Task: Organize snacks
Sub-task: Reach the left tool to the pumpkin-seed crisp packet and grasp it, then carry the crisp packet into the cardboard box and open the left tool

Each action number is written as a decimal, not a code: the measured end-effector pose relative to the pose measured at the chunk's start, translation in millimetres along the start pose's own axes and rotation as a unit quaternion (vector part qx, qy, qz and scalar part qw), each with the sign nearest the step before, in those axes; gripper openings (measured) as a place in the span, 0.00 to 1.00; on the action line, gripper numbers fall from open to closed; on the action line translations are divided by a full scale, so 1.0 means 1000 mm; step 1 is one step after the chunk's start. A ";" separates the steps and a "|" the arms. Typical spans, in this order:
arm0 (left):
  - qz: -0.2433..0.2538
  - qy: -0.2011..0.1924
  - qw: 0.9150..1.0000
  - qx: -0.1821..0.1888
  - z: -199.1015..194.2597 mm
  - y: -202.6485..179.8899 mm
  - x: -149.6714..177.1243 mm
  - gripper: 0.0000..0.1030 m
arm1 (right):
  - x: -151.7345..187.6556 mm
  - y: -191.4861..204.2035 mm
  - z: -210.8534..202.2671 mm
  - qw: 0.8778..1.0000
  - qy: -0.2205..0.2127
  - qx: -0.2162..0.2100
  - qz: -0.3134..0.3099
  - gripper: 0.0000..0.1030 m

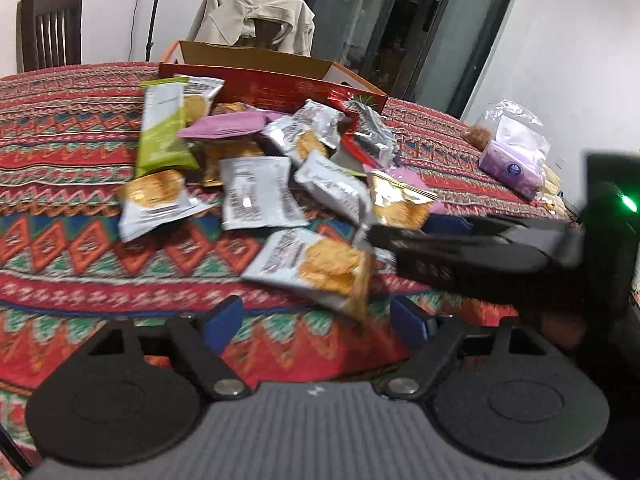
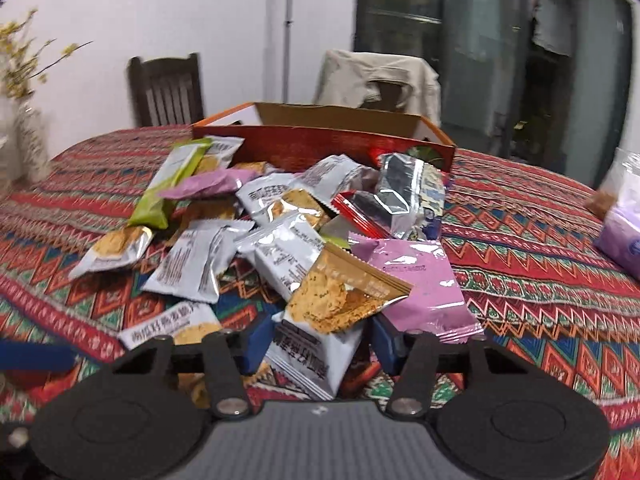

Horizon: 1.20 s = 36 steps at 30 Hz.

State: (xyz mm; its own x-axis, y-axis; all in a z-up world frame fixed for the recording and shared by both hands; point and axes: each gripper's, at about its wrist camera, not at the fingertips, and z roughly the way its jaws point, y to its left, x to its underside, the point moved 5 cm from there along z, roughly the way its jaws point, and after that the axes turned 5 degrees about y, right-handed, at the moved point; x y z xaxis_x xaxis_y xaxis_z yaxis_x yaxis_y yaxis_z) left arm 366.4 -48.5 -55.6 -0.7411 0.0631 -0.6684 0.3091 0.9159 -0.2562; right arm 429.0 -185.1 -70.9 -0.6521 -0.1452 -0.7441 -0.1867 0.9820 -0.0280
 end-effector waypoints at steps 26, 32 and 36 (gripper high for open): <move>0.048 -0.019 0.992 -0.112 0.004 -0.031 0.014 0.41 | 0.018 -0.061 -0.024 0.996 -0.017 -0.087 0.020 0.56; 0.067 -0.055 0.990 -0.112 -0.031 -0.014 0.026 0.40 | 0.005 -0.023 -0.010 0.998 -0.021 -0.049 -0.021 0.55; 0.055 -0.074 0.990 -0.111 -0.051 0.006 0.028 0.40 | 0.003 0.003 0.000 0.997 -0.013 -0.007 -0.072 0.45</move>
State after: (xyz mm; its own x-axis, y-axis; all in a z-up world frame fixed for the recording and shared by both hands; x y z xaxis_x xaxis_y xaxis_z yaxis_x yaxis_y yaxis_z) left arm 316.6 -21.0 -40.0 -0.6097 0.1244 -0.7828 0.2328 0.9722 -0.0268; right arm 426.0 -182.9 -73.3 -0.5980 -0.2814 -0.7505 -0.2881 0.9492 -0.1264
